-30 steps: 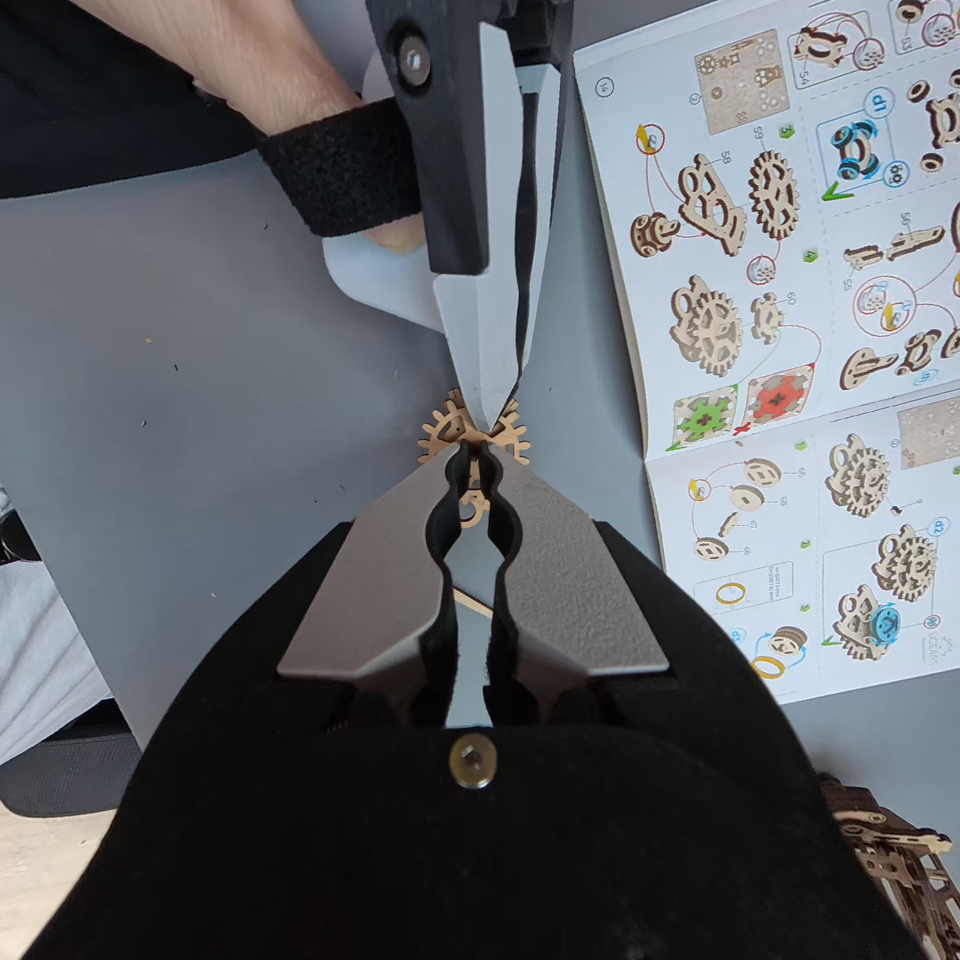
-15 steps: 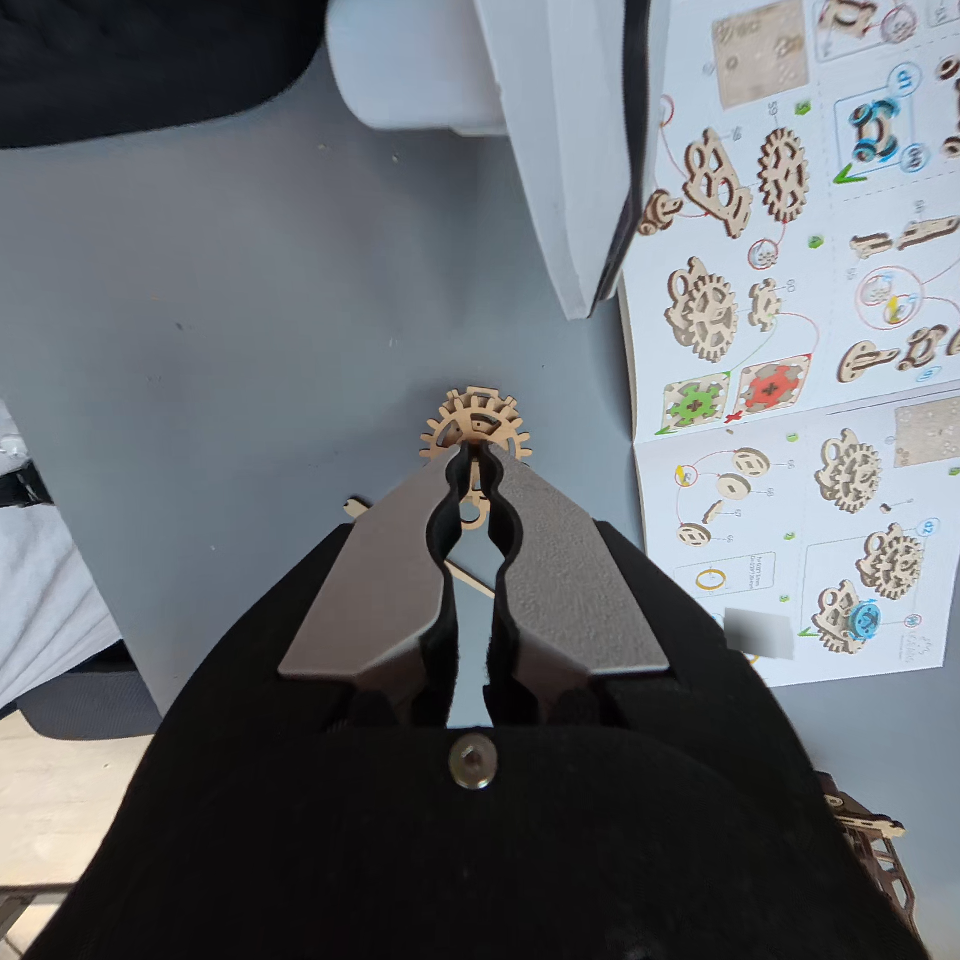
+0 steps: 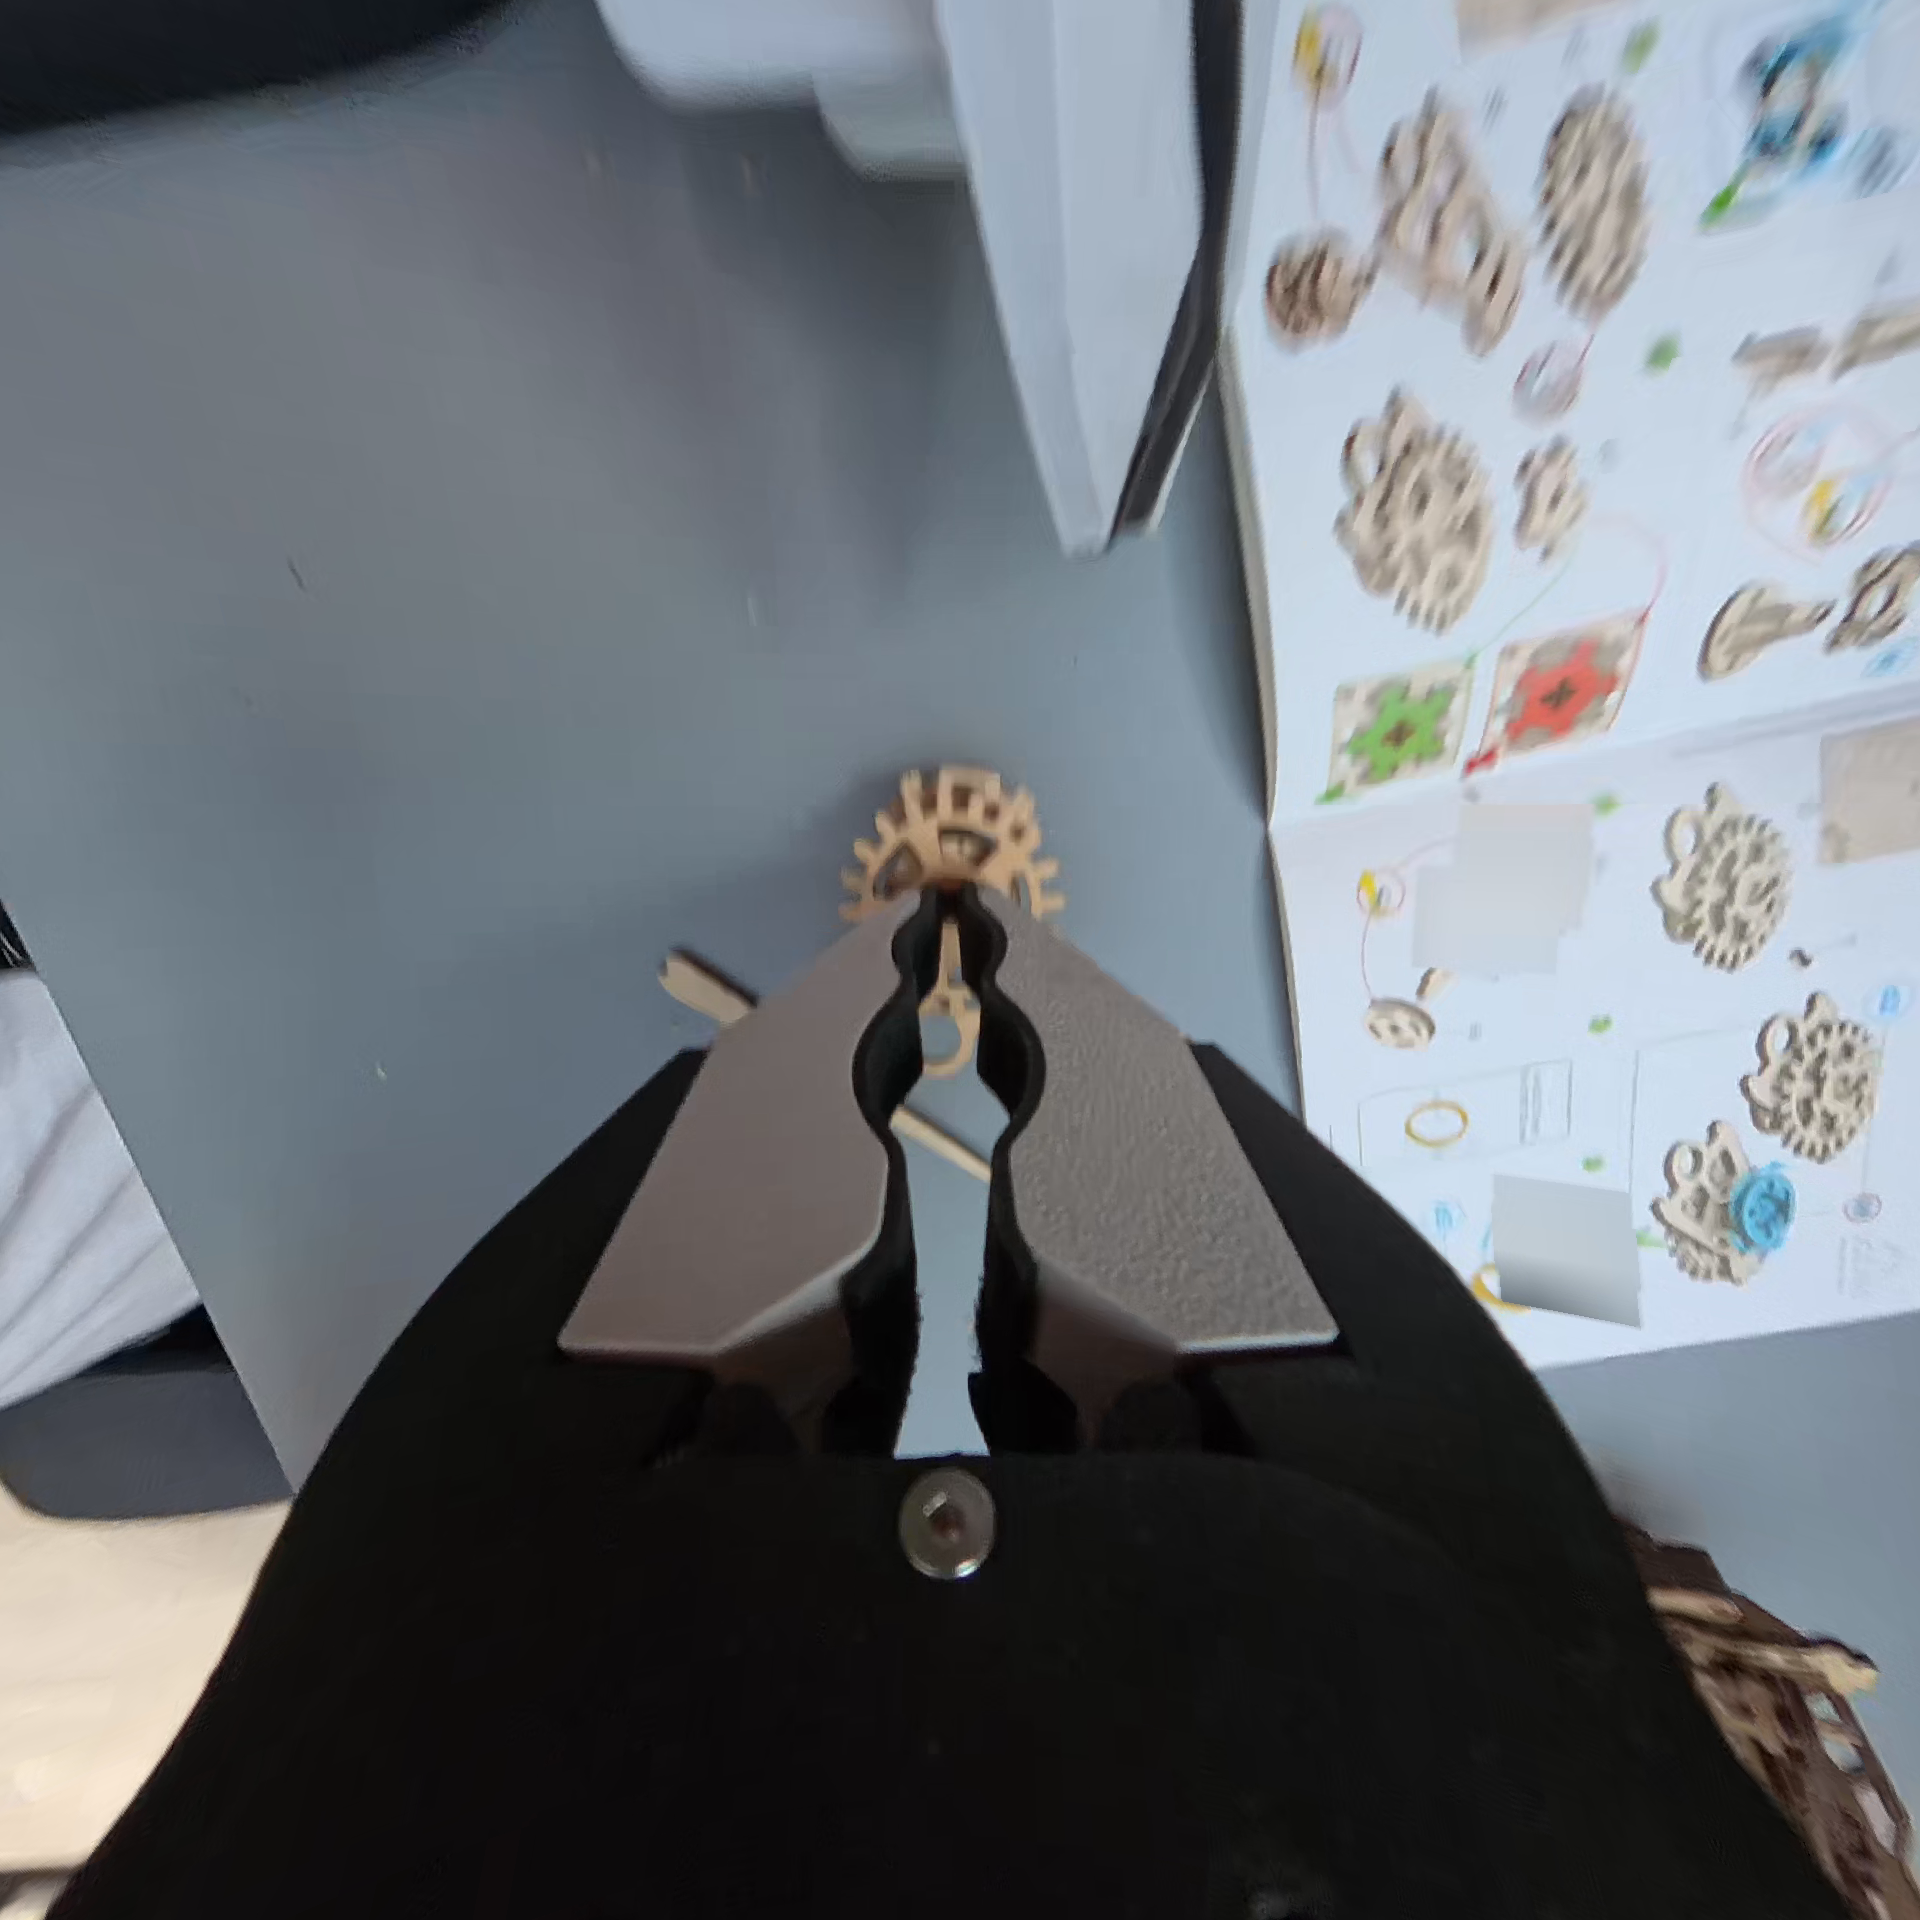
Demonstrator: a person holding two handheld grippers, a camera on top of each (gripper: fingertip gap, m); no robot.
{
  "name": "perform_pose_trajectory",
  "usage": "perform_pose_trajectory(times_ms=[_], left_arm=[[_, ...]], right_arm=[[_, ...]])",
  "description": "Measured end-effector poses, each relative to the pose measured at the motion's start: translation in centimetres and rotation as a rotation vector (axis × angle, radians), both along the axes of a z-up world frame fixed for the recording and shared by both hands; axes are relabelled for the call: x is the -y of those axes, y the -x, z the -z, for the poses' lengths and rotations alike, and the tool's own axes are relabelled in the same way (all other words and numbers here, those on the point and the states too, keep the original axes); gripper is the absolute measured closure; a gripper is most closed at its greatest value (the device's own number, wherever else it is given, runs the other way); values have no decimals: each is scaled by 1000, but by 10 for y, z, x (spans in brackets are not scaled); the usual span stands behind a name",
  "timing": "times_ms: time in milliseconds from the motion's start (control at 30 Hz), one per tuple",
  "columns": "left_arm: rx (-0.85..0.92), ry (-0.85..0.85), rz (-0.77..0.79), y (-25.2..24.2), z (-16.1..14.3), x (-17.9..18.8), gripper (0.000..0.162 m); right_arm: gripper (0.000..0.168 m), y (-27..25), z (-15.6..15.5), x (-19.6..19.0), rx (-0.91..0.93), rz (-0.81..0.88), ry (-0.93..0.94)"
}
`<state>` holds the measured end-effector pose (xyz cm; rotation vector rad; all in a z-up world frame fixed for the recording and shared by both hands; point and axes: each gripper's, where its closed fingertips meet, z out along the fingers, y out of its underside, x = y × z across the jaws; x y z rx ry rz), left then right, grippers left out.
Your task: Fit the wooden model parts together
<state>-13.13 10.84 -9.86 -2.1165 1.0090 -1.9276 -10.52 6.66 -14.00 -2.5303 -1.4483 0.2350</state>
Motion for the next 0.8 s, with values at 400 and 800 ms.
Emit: perform_pose_trajectory(times_ms=[400, 800], left_arm=[[175, -204, 82, -1, -33, 11, 147], [584, -1186, -47, 12, -108, 72, 105]], right_arm=[[167, 1, -69, -9, -623, 206, 161], [167, 12, -147, 30, -825, 38, 484]])
